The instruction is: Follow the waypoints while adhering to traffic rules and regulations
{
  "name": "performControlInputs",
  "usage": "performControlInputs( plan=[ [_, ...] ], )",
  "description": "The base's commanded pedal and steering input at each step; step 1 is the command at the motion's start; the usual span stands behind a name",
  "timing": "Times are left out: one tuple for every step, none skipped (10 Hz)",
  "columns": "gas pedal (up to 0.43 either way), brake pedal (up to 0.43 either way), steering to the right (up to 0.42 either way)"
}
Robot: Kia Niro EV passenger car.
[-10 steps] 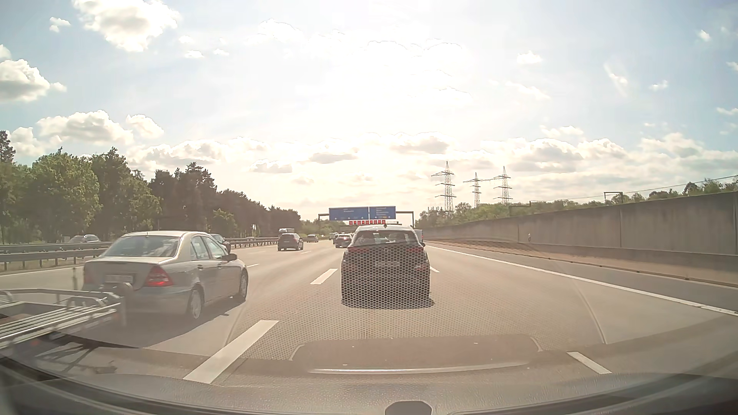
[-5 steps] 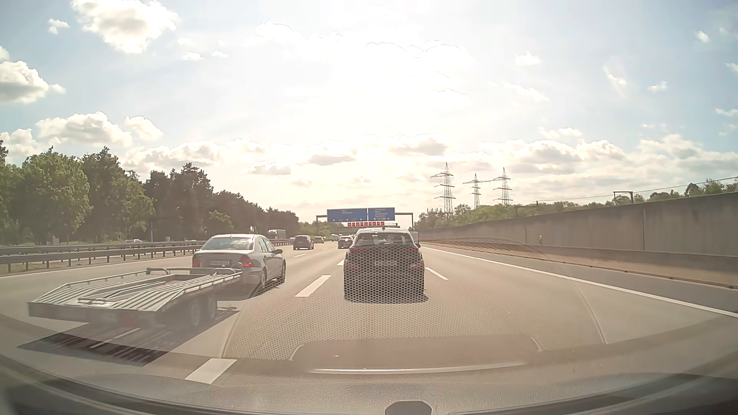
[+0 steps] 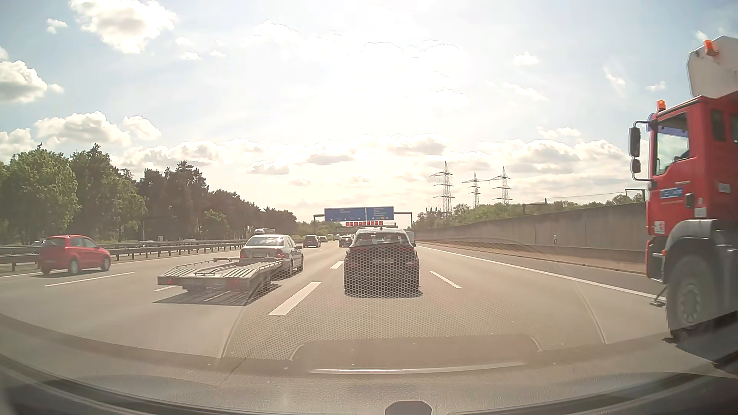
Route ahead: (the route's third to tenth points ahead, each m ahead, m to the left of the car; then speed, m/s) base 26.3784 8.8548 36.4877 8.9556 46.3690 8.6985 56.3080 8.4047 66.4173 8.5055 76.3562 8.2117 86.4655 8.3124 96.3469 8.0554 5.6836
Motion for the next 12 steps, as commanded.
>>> performControlInputs(
  plan=[
    [0.197,0.0,0.006],
    [0.197,0.0,0.006],
    [0.197,0.0,0.006],
    [0.197,0.0,0.006],
    [0.197,0.0,0.006],
    [0.197,0.0,0.006],
    [0.189,0.0,0.005],
    [0.189,0.0,0.005],
    [0.189,0.0,0.005],
    [0.177,0.0,0.005],
    [0.138,0.0,0.005],
    [0.079,0.0,0.005]
  ],
)
